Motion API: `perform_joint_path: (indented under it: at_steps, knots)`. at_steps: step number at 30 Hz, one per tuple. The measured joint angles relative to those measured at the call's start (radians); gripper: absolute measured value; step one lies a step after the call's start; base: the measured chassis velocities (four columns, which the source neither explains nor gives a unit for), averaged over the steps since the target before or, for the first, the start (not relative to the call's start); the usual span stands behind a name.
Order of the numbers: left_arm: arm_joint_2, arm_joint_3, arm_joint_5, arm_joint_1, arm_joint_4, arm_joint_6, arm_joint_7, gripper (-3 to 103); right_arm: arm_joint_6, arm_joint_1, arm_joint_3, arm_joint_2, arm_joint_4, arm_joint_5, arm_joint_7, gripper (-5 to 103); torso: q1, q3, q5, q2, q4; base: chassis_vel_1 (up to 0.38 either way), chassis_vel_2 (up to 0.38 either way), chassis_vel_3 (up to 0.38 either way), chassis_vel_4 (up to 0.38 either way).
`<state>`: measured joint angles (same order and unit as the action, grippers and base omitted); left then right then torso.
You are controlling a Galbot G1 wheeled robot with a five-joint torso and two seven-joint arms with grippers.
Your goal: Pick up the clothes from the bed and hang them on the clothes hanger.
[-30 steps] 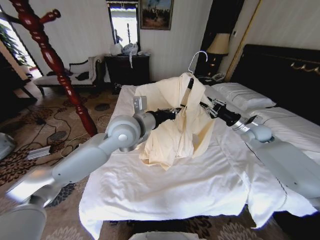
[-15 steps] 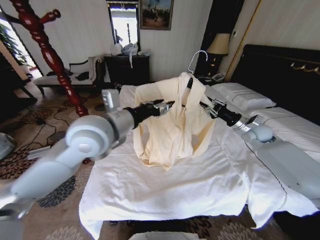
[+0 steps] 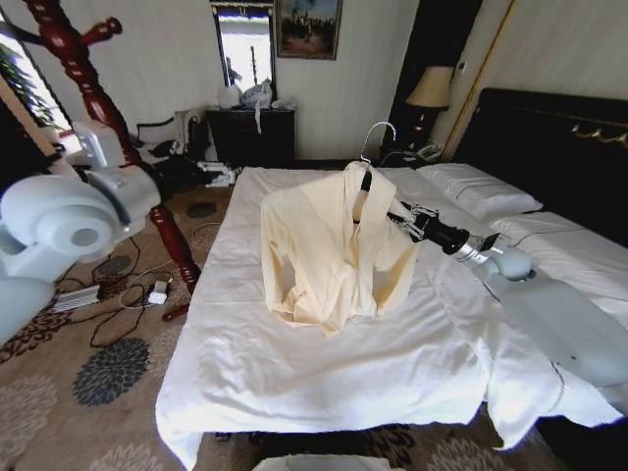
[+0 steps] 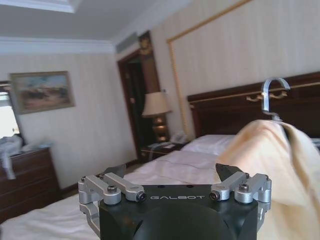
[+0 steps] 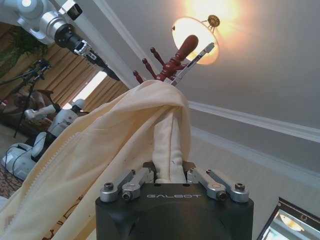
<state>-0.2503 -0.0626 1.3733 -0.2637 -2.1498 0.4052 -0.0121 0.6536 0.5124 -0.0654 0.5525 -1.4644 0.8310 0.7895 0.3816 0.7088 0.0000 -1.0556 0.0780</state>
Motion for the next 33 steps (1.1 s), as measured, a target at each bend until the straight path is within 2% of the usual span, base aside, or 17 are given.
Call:
perform_joint_path:
  at_steps: [1, 2, 5, 12, 19, 23, 26, 27, 31, 33]
  knots:
    - [0.018, -0.011, -0.020, -0.034, -0.014, -0.023, -0.028, 100, 0.007, -0.002, 0.002, 0.002, 0.000, 0.000, 0.013, 23, 0.000, 0.000, 0.0002, 0.000, 0.0005, 0.000, 0.000, 0.000, 0.000]
    - [0.018, -0.011, -0.020, -0.034, -0.014, -0.023, -0.028, 100, 0.007, -0.002, 0.002, 0.002, 0.000, 0.000, 0.013, 23, 0.000, 0.000, 0.0002, 0.000, 0.0005, 0.000, 0.000, 0.000, 0.000]
    - [0.051, -0.022, -0.100, -0.129, -0.063, -0.062, -0.079, 100, 0.022, -0.005, 0.005, 0.000, -0.008, 0.000, 0.055, 23, 0.000, 0.000, -0.0003, 0.000, -0.0004, 0.000, 0.000, 0.000, 0.000]
    - [0.056, -0.015, -0.149, -0.188, -0.132, -0.056, -0.099, 100, 0.033, -0.004, 0.020, -0.007, -0.052, -0.035, 0.086, 23, 0.000, 0.000, 0.0001, 0.000, 0.0003, 0.000, 0.000, 0.000, 0.000]
    - [0.065, -0.015, -0.148, -0.218, -0.124, -0.017, -0.103, 100, 0.033, -0.003, 0.024, 0.005, -0.101, -0.039, 0.079, 23, 0.000, 0.000, -0.0003, 0.000, -0.0005, 0.000, 0.000, 0.000, 0.000]
    - [0.065, -0.015, -0.093, -0.222, -0.116, 0.019, -0.112, 100, 0.033, -0.001, 0.015, 0.000, -0.145, -0.038, 0.071, 23, 0.000, 0.000, -0.0001, 0.000, -0.0001, 0.000, 0.000, 0.000, 0.000]
    - [0.058, -0.013, -0.082, -0.212, -0.126, 0.031, -0.115, 100, 0.033, -0.001, 0.014, -0.003, -0.161, -0.044, 0.069, 23, 0.000, 0.000, -0.0001, 0.000, 0.0000, 0.000, 0.000, 0.000, 0.000]
    - [0.057, -0.011, -0.078, -0.210, -0.131, 0.034, -0.115, 103, 0.033, -0.001, 0.014, -0.003, -0.165, -0.047, 0.069, 23, 0.000, 0.000, -0.0001, 0.000, 0.0000, 0.000, 0.000, 0.000, 0.000]
    - [0.051, -0.008, -0.066, -0.207, -0.150, 0.044, -0.115, 97, 0.033, 0.000, 0.015, -0.003, -0.175, -0.061, 0.069, 23, 0.000, 0.000, -0.0001, 0.000, -0.0002, 0.000, 0.000, 0.000, 0.000]
    - [0.048, -0.007, -0.052, -0.206, -0.157, 0.050, -0.113, 89, 0.033, 0.002, 0.015, -0.003, -0.176, -0.070, 0.069, 23, 0.000, 0.000, 0.0000, 0.000, -0.0001, 0.000, 0.000, 0.000, 0.000]
